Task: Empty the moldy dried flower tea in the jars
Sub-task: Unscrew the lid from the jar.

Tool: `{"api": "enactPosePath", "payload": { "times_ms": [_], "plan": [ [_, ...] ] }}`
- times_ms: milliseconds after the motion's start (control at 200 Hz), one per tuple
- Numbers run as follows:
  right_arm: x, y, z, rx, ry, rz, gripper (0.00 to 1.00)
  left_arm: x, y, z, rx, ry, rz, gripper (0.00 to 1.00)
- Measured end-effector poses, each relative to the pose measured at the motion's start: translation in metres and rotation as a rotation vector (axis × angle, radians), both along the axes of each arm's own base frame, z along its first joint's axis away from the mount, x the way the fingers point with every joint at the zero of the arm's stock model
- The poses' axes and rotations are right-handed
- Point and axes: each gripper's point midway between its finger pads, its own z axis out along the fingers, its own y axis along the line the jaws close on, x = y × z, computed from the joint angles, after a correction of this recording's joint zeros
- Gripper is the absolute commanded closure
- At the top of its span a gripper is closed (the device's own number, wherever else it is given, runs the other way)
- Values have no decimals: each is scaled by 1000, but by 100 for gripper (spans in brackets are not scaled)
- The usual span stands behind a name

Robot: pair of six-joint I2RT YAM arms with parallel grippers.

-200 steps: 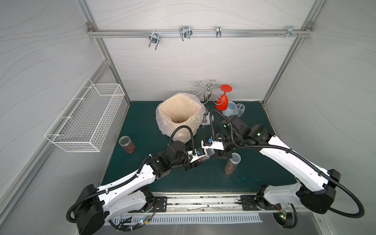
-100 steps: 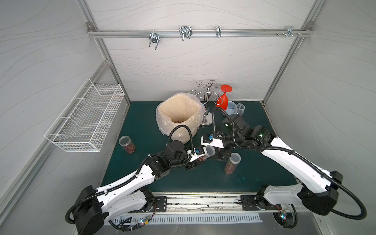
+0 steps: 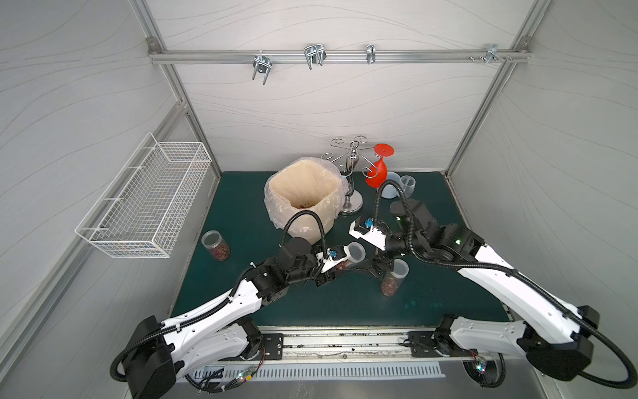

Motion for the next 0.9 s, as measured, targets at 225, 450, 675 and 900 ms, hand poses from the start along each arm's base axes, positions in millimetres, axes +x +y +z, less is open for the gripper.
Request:
{"api": "enactPosePath", "payload": {
  "times_ms": [225, 450, 675, 900],
  "plan": [
    [7, 13, -9, -11, 17, -12, 26, -2, -1, 1, -11, 17, -8, 73],
    [9, 15, -8, 6, 19, -33, 55, 0, -1, 3, -28, 40, 6, 62],
    [10, 12, 1, 77, 27, -67, 79, 3, 0, 11, -84, 42, 17, 43],
    [23, 4, 7, 133, 117, -159, 93, 6, 0, 26, -161, 4, 25, 31]
  ]
}}
